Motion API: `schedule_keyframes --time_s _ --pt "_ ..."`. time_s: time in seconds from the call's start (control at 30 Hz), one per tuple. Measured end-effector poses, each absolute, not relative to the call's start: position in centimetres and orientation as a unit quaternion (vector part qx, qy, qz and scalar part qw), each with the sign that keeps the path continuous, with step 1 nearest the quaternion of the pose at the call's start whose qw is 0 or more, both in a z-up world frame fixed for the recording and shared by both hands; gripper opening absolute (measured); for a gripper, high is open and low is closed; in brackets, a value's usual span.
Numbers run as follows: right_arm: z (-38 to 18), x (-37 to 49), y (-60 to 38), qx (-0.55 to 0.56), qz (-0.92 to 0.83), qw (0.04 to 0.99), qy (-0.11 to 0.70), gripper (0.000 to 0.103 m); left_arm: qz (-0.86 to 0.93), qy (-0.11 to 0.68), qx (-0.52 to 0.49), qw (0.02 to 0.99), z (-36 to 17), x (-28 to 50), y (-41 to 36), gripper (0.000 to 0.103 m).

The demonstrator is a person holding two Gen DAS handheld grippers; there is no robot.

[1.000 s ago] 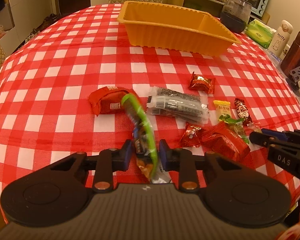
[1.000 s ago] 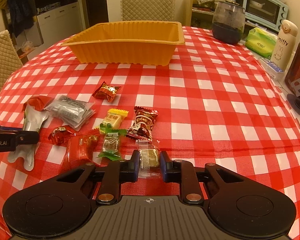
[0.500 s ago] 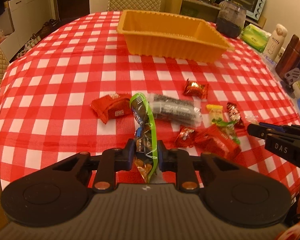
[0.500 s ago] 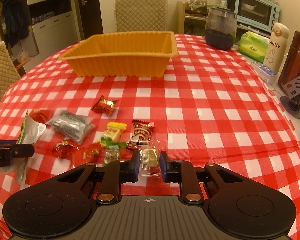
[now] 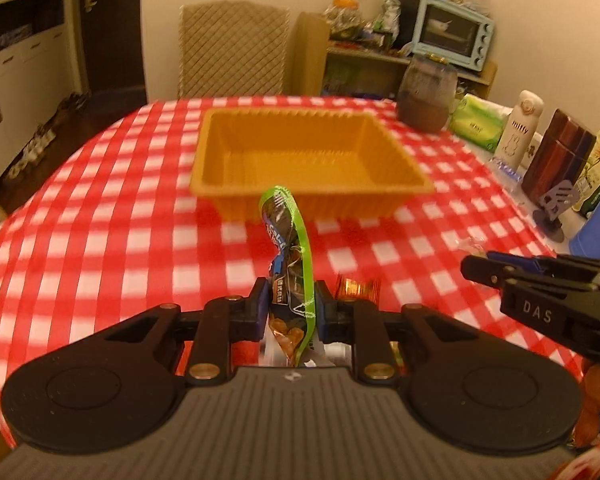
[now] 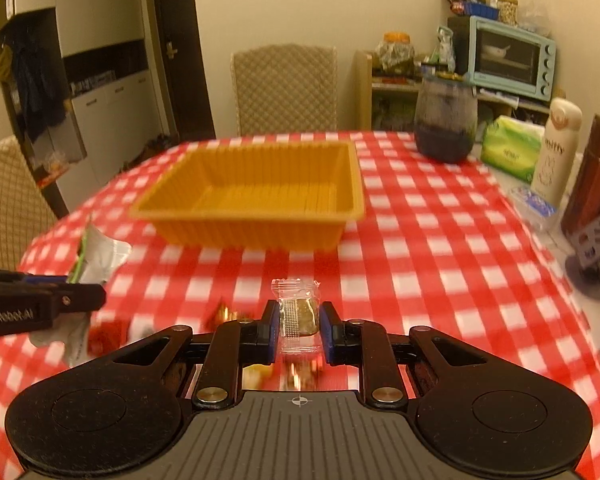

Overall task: Organize snacks
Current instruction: 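Carry both held packets over the orange tray and lower them in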

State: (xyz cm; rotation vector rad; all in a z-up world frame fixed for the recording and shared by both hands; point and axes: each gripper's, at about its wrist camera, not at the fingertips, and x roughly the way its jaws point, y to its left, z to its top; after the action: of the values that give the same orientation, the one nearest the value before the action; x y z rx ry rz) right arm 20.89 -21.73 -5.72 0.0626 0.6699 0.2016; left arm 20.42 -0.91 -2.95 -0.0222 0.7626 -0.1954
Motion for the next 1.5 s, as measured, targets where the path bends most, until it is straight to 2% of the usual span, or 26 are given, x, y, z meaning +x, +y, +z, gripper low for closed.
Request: schedule_keyframes --time_s 0.33,0.7,1.07,1.13,1.5 --pt "-3.2 28.3 -21.0 0.036 0.091 0.951 0.294 0.022 -0.105 0.339 -0.009 0.935 -2.1 28.7 -1.0 0.021" --pt "-5.0 36.0 -20.2 0.065 0.082 0.944 0.312 0.022 -0.109 0.333 -0.008 0.937 -3.0 36.1 0.2 0.021" --pt "-6.9 38.4 -18.9 0.066 0.083 0.937 0.332 0.022 -0.107 0.346 0.015 0.932 -5.6 38.3 -0.3 0.021" --pt "-7.0 38.4 -18.8 0.064 0.084 0.937 0.333 0.022 -0.105 0.342 0.024 0.933 -5.7 38.2 -0.4 0.030" --pt "-7.0 38.3 -19.1 0.081 0.090 0.937 0.328 0.022 -0.086 0.339 0.002 0.937 -4.8 38.0 1.3 0.031"
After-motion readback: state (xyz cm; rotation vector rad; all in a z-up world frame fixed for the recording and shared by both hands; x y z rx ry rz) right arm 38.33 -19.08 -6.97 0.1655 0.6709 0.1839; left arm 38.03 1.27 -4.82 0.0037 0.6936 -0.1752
